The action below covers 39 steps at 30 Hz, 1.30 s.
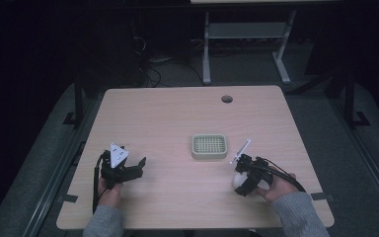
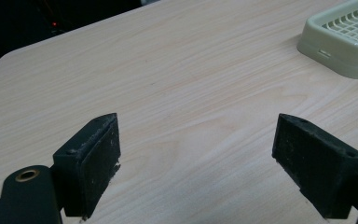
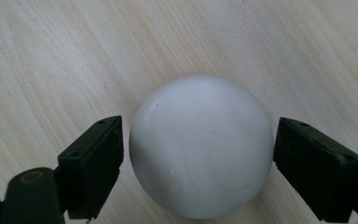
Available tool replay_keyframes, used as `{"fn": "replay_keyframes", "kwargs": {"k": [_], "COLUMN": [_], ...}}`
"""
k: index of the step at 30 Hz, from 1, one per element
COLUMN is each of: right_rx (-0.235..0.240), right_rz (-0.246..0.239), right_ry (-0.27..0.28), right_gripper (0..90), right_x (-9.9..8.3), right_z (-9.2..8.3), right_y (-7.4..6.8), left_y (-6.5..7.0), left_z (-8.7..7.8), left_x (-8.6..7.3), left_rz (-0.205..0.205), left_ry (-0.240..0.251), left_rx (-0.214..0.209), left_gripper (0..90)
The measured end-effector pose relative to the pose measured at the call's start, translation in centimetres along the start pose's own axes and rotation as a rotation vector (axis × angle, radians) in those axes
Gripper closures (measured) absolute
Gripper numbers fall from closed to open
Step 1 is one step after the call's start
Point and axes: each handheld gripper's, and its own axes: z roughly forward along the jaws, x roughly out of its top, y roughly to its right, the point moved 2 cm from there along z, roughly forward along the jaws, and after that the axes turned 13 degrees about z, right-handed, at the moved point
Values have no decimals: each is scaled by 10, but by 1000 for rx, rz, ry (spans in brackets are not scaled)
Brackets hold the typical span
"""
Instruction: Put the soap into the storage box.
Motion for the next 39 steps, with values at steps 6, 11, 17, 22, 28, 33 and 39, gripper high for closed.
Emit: {"fn": "replay_keyframes", "kwargs": {"k": [6, 11, 17, 22, 28, 33, 39], "right_rx": [0, -5, -8, -14, -24, -24, -27], "right_rz": [-1, -7, -12, -14, -20, -22, -22], "right_ry": [-24, -38, -47, -51, -61, -67, -67], "right_gripper": [155, 155, 158, 161, 196, 213, 229], "right_x": [1, 1, 1, 0, 0, 0, 0], "right_z": [5, 9, 11, 12, 13, 14, 13], "right_y": [0, 0, -1, -1, -2, -2, -2], "left_y": [0, 0, 0, 0, 0, 0, 0], "left_z": [0, 0, 0, 0, 0, 0, 0], "left_x": [0, 0, 0, 0, 0, 0, 0], "left_rz": [-2, -2, -3, -3, -2, -3, -2], "left_ry": [1, 1, 1, 1, 3, 2, 3], "left_rx": [2, 1, 2, 2, 2, 1, 2], "left_gripper": [148, 148, 148, 148, 148, 148, 148]}}
